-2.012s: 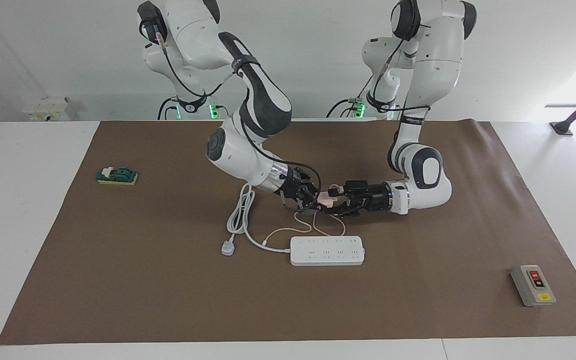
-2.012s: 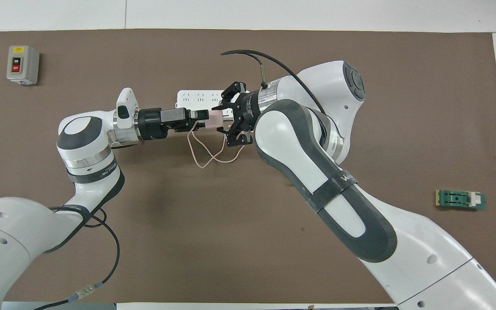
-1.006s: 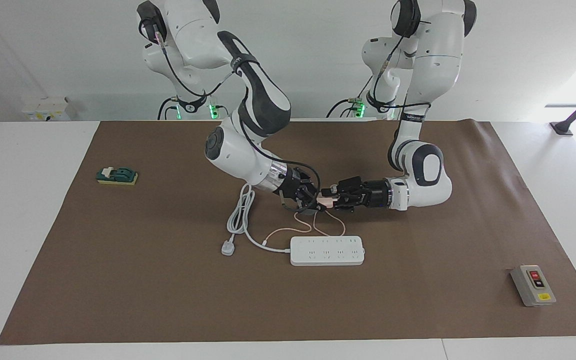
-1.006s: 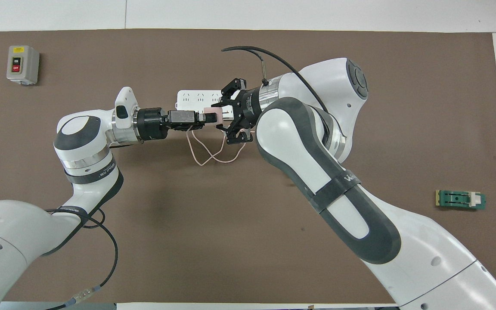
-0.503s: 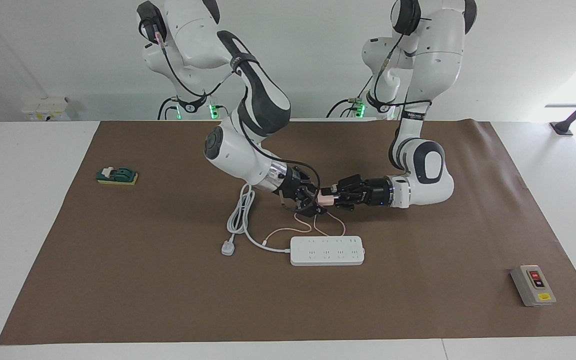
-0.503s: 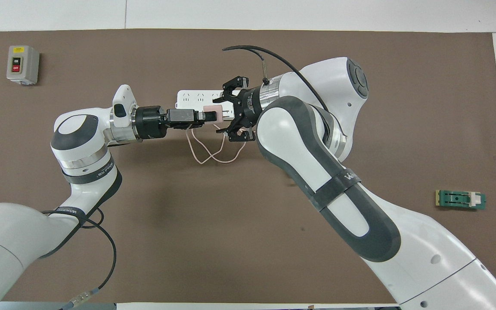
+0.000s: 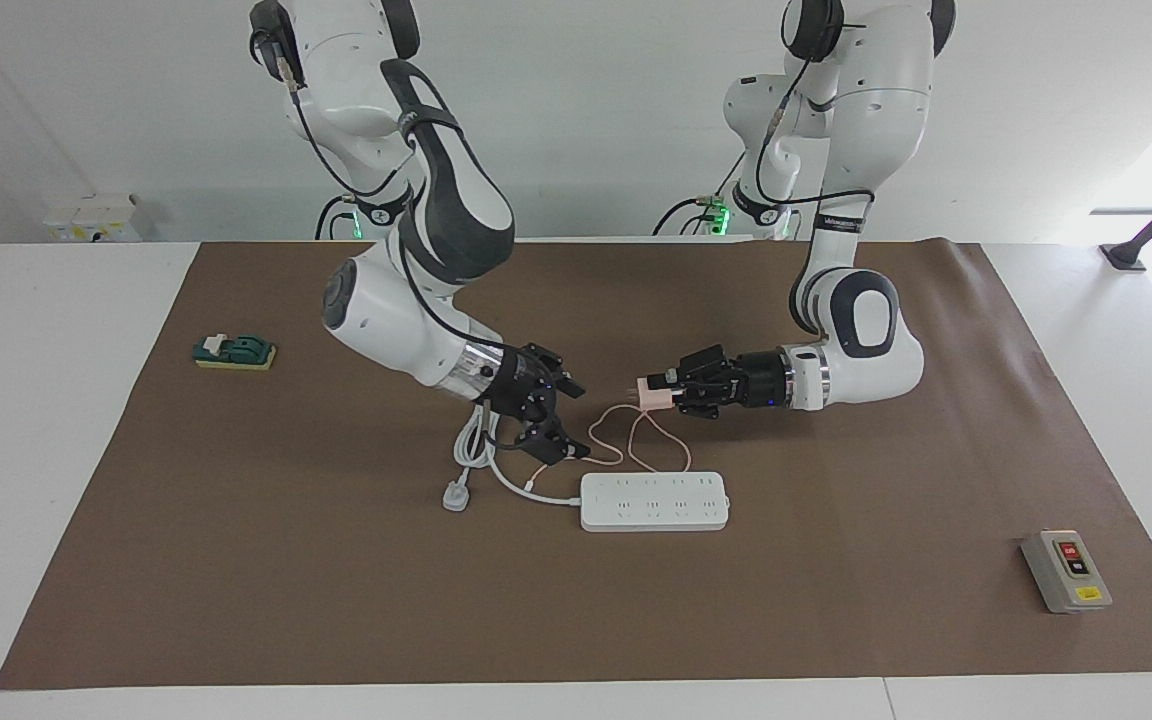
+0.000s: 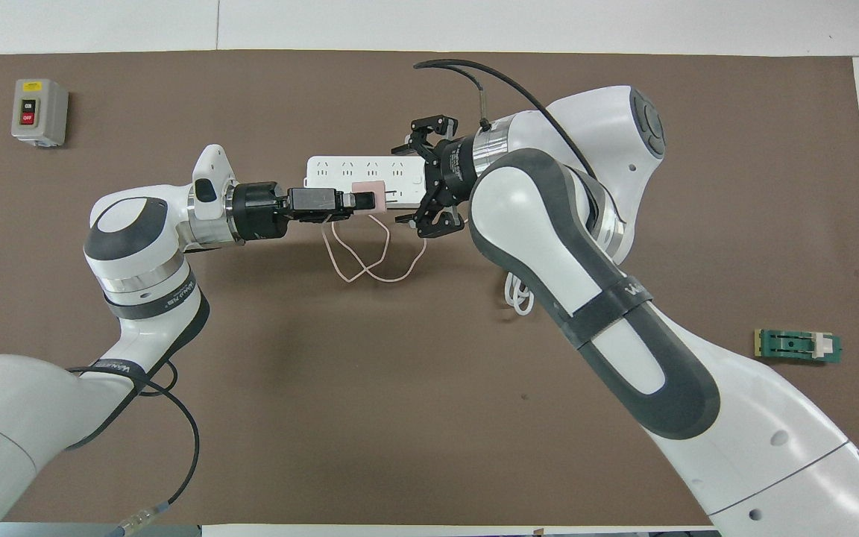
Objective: Plug charger into power strip
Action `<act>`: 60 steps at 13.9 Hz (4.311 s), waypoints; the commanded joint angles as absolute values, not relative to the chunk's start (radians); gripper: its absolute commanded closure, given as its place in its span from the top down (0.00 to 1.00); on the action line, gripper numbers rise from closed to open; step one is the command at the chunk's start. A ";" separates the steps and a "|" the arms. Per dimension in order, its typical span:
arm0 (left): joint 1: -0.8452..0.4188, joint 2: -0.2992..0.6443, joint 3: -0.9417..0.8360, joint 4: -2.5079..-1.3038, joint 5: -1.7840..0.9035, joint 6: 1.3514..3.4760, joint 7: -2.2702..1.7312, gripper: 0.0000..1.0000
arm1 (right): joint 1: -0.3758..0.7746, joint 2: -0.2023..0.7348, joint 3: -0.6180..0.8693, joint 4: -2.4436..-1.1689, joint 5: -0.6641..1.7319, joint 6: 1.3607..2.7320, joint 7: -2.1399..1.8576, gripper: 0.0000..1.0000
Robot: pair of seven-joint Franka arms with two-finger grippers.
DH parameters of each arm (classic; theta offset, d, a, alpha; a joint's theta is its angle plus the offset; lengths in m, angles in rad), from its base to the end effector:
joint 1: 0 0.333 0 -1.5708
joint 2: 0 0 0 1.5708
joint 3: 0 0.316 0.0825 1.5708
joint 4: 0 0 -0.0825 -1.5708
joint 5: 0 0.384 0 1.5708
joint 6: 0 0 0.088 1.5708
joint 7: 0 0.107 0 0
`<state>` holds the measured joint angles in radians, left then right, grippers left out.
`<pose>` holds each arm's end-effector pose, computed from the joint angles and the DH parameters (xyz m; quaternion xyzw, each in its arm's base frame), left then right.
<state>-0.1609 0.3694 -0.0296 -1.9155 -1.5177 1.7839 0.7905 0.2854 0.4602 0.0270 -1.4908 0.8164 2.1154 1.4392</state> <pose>0.5874 -0.1994 0.3352 0.7617 -0.0583 0.0103 0.6452 0.6675 0.2474 0.4364 -0.6758 0.6384 0.2291 0.2885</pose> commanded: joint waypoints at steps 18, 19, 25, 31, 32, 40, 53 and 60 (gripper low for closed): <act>-0.137 0.198 -0.023 -1.439 -0.183 1.569 -0.120 0.00 | -0.017 0.238 0.031 -1.511 0.243 1.605 0.521 1.00; -0.135 0.190 -0.021 -1.445 -0.187 1.594 -0.127 0.00 | -0.017 0.223 0.031 -1.514 0.198 1.603 0.432 1.00; -0.115 0.189 -0.021 -1.437 -0.091 1.609 -0.222 0.00 | -0.054 0.124 0.029 -1.528 0.060 1.578 0.002 1.00; -0.114 0.170 -0.018 -1.430 -0.083 1.543 -0.244 0.00 | -0.043 -0.004 0.009 -1.548 -0.017 1.497 -0.127 1.00; -0.112 0.175 -0.015 -1.430 -0.078 1.571 -0.242 0.00 | -0.041 -0.017 0.006 -1.548 -0.024 1.461 -0.127 1.00; -0.130 0.222 -0.023 -1.428 0.037 1.634 -0.622 0.00 | -0.048 -0.057 0.003 -1.621 -0.044 1.397 -0.123 1.00; -0.295 0.389 -0.028 -1.427 0.032 1.896 -1.509 0.00 | -0.043 -0.057 0.005 -1.591 -0.025 1.430 -0.097 1.00; -0.380 0.506 -0.028 -1.424 0.038 2.029 -1.782 0.00 | -0.044 -0.058 0.005 -1.583 -0.025 1.431 -0.095 1.00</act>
